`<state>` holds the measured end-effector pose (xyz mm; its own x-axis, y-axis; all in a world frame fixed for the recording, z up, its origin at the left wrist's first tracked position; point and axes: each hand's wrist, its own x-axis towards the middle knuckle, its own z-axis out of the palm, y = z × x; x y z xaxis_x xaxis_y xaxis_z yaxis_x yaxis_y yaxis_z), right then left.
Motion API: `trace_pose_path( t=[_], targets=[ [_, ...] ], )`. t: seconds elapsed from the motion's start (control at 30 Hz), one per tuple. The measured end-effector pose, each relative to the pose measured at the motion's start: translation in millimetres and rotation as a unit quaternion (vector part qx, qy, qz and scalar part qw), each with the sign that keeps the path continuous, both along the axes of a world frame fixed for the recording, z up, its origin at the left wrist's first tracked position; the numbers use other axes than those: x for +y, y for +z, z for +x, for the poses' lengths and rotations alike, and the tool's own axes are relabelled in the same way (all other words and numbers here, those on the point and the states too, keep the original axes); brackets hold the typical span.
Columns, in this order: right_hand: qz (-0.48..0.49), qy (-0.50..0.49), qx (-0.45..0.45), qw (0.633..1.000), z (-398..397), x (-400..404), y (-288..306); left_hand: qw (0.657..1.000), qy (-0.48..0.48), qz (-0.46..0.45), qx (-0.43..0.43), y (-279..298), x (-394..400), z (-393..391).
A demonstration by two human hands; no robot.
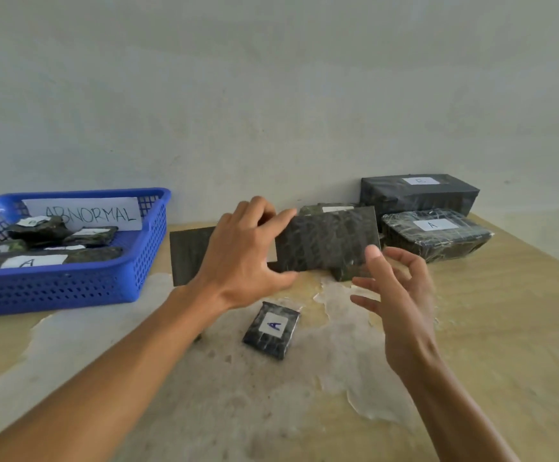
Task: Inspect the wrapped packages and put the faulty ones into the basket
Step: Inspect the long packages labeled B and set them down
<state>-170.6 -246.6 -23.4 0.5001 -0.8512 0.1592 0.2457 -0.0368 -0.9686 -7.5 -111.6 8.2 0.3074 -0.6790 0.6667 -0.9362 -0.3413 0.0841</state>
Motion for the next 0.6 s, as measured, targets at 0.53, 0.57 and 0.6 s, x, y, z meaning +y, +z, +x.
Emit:
trace_pose_path(
  t=[0.53,0.57,0.6],
  targets=[
    [0.120,0.095,-0.025,0.988,-8,15,1,0.954,0.138,-0.078,0.255,-24,107,-24],
    [0.120,0.095,-0.024,0.988,-8,15,1,0.936,0.136,-0.115,0.305,-27,110,-23],
    [0.119,0.094,-0.019,0.988,-7,15,0,0.909,0.129,-0.158,0.364,-30,111,-21]
  ],
)
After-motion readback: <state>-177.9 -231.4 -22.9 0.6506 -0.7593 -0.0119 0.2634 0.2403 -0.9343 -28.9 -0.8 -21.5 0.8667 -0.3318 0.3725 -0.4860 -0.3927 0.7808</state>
